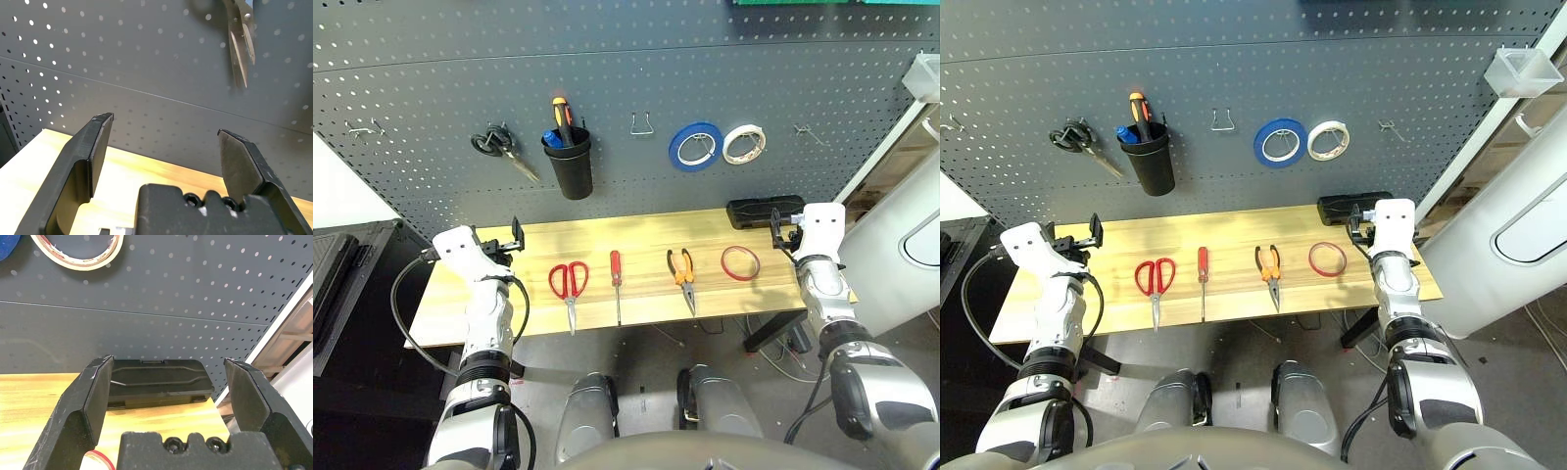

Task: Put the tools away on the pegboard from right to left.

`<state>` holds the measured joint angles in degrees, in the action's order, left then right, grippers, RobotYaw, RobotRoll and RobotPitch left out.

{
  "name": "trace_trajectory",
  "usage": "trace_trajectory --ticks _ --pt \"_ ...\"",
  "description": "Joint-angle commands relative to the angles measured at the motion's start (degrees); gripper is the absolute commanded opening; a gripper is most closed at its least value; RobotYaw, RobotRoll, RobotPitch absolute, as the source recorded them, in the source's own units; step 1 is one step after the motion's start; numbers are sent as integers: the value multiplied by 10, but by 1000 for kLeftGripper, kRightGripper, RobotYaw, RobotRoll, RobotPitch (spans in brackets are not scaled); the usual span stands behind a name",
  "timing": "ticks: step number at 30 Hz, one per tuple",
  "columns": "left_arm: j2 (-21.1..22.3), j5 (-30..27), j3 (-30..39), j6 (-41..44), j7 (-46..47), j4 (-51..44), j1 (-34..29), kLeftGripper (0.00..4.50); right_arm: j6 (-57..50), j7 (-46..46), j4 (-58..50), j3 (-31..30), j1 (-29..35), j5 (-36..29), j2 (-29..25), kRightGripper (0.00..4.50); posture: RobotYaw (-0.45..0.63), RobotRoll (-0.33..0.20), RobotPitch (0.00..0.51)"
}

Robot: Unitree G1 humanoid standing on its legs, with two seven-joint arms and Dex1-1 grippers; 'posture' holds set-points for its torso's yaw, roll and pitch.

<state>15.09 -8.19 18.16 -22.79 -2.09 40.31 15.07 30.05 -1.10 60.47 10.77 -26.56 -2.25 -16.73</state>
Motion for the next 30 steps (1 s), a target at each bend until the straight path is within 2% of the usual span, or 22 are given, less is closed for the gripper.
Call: trace_trajectory --ticks 1,10,13,16,22,30 --pt "-2 -4 4 -3 2 4 -7 4477 2 -4 4 5 -5 -6 4 4500 -55 0 0" --pt "9 -4 1 -10 -22 15 -5 4477 -25 -9 -43 -12 16 6 16 4500 -90 0 13" --pt "15 -4 0 -14 -32 14 -4 4477 -78 -9 -76 -25 28 15 19 4500 -85 0 16" --pt "18 -9 0 -10 -44 -3 -11 4477 -149 -50 -103 -36 36 3 27 4500 -85 0 29" --pt "33 -33 -26 29 -136 -91 -40 4477 -327 -66 -149 -58 15 16 27 4500 -75 0 79" --pt "90 -120 -64 153 -323 -268 -107 4477 -521 -107 -221 -75 -12 12 26 4500 -60 0 127"
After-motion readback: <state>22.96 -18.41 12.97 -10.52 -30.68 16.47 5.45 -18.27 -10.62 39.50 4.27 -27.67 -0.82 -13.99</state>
